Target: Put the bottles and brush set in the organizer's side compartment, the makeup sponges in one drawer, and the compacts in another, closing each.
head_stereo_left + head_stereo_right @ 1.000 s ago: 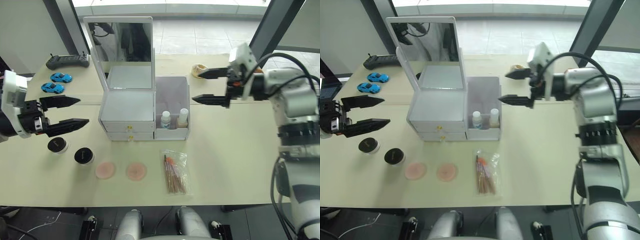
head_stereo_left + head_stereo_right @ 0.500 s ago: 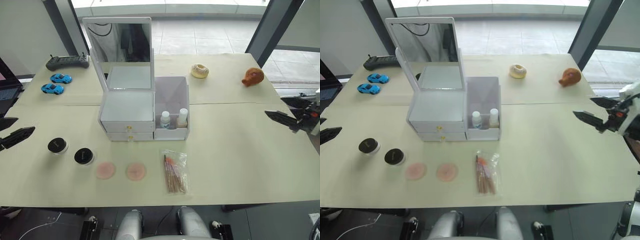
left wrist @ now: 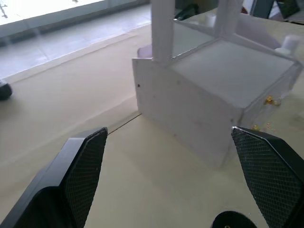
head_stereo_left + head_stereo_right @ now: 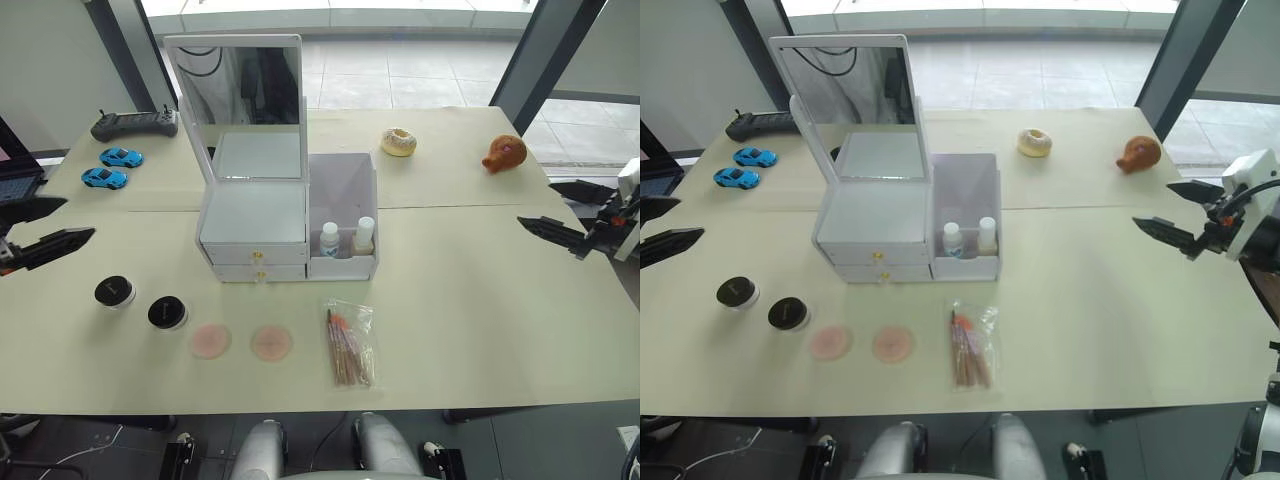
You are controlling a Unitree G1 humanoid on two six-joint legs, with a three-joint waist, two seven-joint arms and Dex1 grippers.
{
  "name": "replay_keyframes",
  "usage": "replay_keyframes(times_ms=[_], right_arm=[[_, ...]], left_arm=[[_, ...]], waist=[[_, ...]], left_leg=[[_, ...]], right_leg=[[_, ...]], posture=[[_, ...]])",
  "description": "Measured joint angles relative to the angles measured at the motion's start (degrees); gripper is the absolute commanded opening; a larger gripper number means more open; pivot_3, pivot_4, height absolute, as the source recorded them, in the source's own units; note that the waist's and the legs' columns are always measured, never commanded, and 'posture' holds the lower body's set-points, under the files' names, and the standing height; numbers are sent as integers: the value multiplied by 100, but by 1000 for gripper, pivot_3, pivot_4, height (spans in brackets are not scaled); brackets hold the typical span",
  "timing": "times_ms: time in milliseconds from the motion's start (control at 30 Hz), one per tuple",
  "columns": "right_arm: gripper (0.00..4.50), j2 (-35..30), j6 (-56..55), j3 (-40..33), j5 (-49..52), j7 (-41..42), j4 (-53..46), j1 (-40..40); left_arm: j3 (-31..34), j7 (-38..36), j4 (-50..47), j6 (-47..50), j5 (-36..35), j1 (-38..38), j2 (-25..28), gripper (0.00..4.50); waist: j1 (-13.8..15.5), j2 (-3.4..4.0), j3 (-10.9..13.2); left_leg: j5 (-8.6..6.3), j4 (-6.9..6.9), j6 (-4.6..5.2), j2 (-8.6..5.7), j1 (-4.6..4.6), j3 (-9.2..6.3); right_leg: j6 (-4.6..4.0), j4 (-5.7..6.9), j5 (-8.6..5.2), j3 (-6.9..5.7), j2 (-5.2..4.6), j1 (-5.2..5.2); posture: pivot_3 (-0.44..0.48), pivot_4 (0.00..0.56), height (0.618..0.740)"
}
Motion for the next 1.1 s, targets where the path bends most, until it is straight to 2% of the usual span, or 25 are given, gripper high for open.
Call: replay_keyframes(times_ms=[233,400,500,667,800,867,933,1000,1100], right_arm=[[4464,46,1462,292,851,-291,-2362,230],[4464,-8,2175,303,1378,-596,-3745,601],[4464,-189,2483,222,1586,-875,-4672,1075],[4464,-302,2880,-240,1754,-1110,-5404,2329],[4464,-138,3043,-702,2056,-1441,-5646,2610],[4464,191,3121,-811,2266,-1822,-5829,2717],[4500,385,3421,-772,2583,-2269,-5922,2805],[4500,524,3705,-761,3007,-2592,-5897,2897],[4500,836,4138,-615,3719,-3134,-5694,2979]], left_arm=[[-1126,-343,-2221,1207,-504,-337,-291,4500],[-1759,-589,-3313,1798,-756,-365,-317,4500],[-2186,-515,-3947,1963,-780,-570,-623,4500],[-2760,-172,-4721,2363,-882,-500,-982,4500],[-2904,157,-4936,2839,-1022,-467,-1139,4500],[-3055,624,-5002,3304,-1010,-384,-1208,4500],[-3119,1354,-5025,4333,-1221,-249,-1363,4106],[-3078,1691,-5084,5181,-1708,-159,-1457,3614],[-2913,2426,-5206,6249,-2362,-97,-2042,2755]], waist=[[15,-1,0],[20,-1,0],[55,-6,-3],[75,-21,-8],[26,-23,-6],[27,-24,-5],[30,-23,-5],[40,-34,-2],[79,-34,-4]], left_leg=[[0,5,0,0,-12,-5],[0,6,0,0,-10,-6],[0,7,0,-1,-14,-9],[-1,20,2,-7,-17,-11],[-3,8,5,1,5,-14],[-11,9,18,2,11,-18],[-12,16,19,-2,15,-21],[-12,20,19,-1,13,-31],[-12,20,20,-12,13,-36]], right_leg=[[3,-8,-1,1,3,-1],[5,-7,-2,1,5,0],[11,-16,-5,-1,7,5],[19,-25,-6,0,2,18],[60,-29,-30,2,13,53],[69,-36,-38,1,15,77],[71,-35,-39,0,9,70],[70,-36,-38,-8,9,67],[58,-38,-31,-10,-3,71]], posture=[[0,150,740],[0,150,740],[0,150,740],[0,150,740],[0,150,740],[0,150,740],[0,150,740],[0,150,740],[0,150,740]])
